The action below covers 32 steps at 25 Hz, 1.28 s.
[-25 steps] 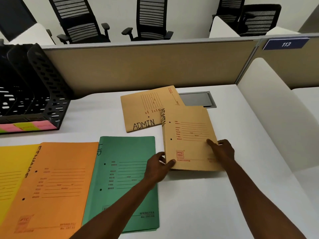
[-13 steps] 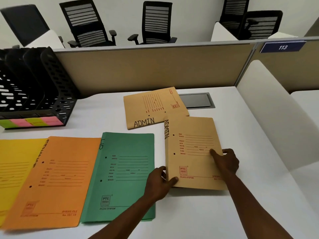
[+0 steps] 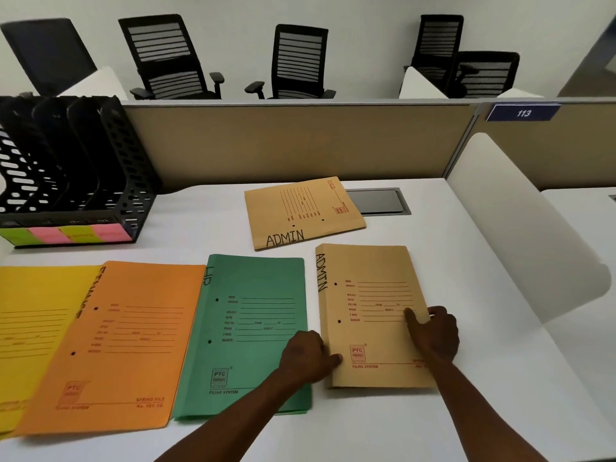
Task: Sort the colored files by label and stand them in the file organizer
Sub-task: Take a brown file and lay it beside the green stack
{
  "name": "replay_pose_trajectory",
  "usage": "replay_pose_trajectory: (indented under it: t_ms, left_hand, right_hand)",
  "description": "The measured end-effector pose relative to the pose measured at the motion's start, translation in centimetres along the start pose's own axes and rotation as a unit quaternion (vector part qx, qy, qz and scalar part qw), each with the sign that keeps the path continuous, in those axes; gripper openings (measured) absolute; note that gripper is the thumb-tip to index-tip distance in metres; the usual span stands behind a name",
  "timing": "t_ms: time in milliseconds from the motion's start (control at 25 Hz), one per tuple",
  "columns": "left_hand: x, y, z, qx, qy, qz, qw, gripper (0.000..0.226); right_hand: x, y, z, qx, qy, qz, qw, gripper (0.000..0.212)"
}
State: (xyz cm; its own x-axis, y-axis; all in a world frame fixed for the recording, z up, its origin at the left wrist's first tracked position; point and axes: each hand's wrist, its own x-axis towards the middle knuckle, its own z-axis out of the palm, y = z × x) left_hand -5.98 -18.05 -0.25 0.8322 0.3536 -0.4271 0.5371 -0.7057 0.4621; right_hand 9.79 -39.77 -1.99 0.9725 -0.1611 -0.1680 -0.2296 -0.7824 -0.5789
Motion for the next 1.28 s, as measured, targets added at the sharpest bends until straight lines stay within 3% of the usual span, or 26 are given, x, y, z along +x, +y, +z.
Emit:
replay_pose_trajectory:
  t_ms: [200, 360, 600, 1280]
  left_hand:
    - [1.0, 0.3, -0.7, -0.032, 0.046, 0.033, 0.998, 0.069]
    - [1.5, 0.1, -0.9, -0.032, 0.043, 0.038, 0.998, 0.064]
    - [1.7, -0.6, -0.5, -0.040, 0.040, 0.056, 0.997, 0.060]
    - [8.5, -1.7, -6.8, -0.136, 0.167, 0.060, 0.975, 0.069]
  right_hand:
    - [-0.5, 0.2, 0.1, -0.027, -0.008, -0.017, 0.999, 0.061]
    - [-1.0, -0.3, 1.0, -0.075, -0.013, -0.049, 0.996, 0.072]
    - [-2.4, -1.2, 2.9, -0.160, -0.015, -0.104, 0.982, 0.069]
    - [1.1, -12.8, 7.1, -0.127, -0.034, -0.273, 0.953, 0.073]
